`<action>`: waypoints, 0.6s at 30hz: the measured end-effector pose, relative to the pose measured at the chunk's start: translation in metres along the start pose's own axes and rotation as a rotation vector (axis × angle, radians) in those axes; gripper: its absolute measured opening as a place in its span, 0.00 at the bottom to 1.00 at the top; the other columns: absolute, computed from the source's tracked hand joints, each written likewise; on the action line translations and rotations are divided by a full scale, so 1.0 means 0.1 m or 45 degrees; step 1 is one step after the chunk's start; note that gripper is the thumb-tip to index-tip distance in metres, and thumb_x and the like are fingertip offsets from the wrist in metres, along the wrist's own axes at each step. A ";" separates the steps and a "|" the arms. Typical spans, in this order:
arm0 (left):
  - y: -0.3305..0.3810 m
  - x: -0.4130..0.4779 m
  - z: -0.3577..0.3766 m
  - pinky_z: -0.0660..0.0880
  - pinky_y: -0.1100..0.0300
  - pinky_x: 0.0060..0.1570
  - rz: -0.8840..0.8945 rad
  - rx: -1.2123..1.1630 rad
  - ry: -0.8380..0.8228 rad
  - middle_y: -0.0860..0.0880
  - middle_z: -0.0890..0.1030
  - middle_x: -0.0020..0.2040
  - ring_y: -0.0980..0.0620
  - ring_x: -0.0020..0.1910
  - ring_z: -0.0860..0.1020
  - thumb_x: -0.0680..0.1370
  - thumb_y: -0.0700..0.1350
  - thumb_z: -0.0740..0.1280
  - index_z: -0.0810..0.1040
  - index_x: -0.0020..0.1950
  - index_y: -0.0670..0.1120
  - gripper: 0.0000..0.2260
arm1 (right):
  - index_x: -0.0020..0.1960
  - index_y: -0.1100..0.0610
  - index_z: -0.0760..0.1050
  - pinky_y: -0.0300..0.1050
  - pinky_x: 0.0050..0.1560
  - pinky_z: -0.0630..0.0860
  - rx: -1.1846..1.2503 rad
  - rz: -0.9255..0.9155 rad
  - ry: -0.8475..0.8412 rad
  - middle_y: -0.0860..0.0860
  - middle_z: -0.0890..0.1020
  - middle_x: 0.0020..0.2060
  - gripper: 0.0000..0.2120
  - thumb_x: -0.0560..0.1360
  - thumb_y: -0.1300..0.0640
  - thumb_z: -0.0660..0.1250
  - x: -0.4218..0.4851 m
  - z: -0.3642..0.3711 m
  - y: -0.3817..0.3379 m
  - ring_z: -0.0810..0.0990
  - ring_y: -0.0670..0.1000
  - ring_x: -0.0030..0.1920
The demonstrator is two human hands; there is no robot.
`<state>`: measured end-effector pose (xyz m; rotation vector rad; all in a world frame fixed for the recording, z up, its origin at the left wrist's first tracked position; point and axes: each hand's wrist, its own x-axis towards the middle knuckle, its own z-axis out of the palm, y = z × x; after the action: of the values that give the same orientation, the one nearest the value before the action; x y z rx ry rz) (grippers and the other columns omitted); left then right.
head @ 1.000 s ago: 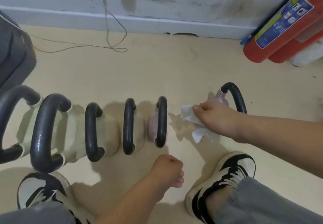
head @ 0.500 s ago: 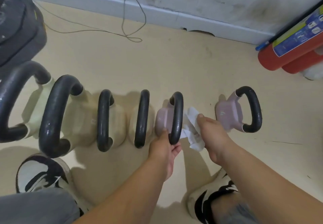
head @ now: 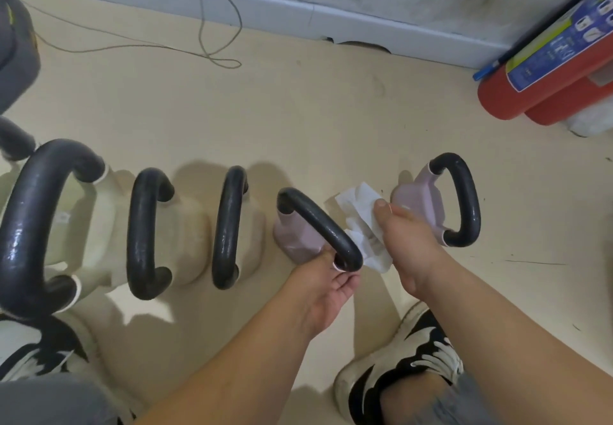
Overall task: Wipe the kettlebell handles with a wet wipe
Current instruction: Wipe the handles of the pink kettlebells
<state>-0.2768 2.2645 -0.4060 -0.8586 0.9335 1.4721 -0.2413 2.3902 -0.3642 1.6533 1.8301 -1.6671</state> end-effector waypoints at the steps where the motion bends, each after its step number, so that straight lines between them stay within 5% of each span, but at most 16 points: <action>1: 0.01 0.01 0.05 0.79 0.58 0.47 0.008 0.037 0.022 0.42 0.84 0.51 0.49 0.46 0.82 0.85 0.45 0.62 0.74 0.71 0.43 0.15 | 0.58 0.50 0.80 0.59 0.70 0.74 -0.016 -0.018 -0.015 0.54 0.85 0.58 0.19 0.83 0.40 0.57 0.00 0.01 -0.01 0.81 0.57 0.61; 5: 0.06 0.05 0.21 0.81 0.59 0.41 0.036 0.094 0.057 0.42 0.85 0.53 0.50 0.45 0.84 0.84 0.45 0.62 0.74 0.70 0.44 0.15 | 0.53 0.63 0.78 0.54 0.67 0.74 -0.042 -0.081 -0.081 0.56 0.83 0.40 0.23 0.84 0.43 0.59 0.01 0.00 -0.06 0.80 0.53 0.45; 8: 0.08 0.09 0.26 0.81 0.61 0.37 0.032 0.138 0.074 0.44 0.86 0.53 0.51 0.45 0.85 0.83 0.46 0.64 0.76 0.68 0.46 0.13 | 0.59 0.66 0.76 0.63 0.72 0.71 0.107 -0.078 -0.151 0.63 0.85 0.51 0.27 0.79 0.41 0.62 0.06 -0.09 -0.03 0.83 0.58 0.54; 10: 0.09 0.09 0.29 0.81 0.61 0.38 0.015 0.161 0.085 0.44 0.86 0.51 0.51 0.44 0.84 0.84 0.46 0.63 0.76 0.66 0.47 0.12 | 0.63 0.61 0.78 0.60 0.71 0.73 0.252 -0.004 -0.171 0.60 0.87 0.56 0.23 0.81 0.43 0.62 0.10 -0.16 -0.01 0.84 0.59 0.61; 14: 0.10 0.10 0.34 0.81 0.60 0.42 -0.006 0.173 0.068 0.44 0.85 0.47 0.50 0.45 0.84 0.84 0.46 0.64 0.78 0.55 0.45 0.06 | 0.64 0.57 0.79 0.54 0.66 0.77 0.454 0.086 -0.187 0.57 0.88 0.54 0.16 0.87 0.50 0.57 0.11 -0.21 0.01 0.87 0.56 0.57; 18: 0.08 0.16 0.38 0.82 0.59 0.41 -0.005 0.160 0.102 0.44 0.85 0.50 0.51 0.45 0.84 0.84 0.48 0.63 0.76 0.60 0.45 0.09 | 0.64 0.57 0.79 0.52 0.54 0.81 0.576 0.099 -0.180 0.57 0.89 0.52 0.16 0.87 0.51 0.57 0.14 -0.27 0.01 0.89 0.55 0.49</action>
<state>-0.2864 2.3048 -0.4037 -0.8314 1.0714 1.3689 -0.2319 2.4189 -0.3654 1.6764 1.3740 -2.2176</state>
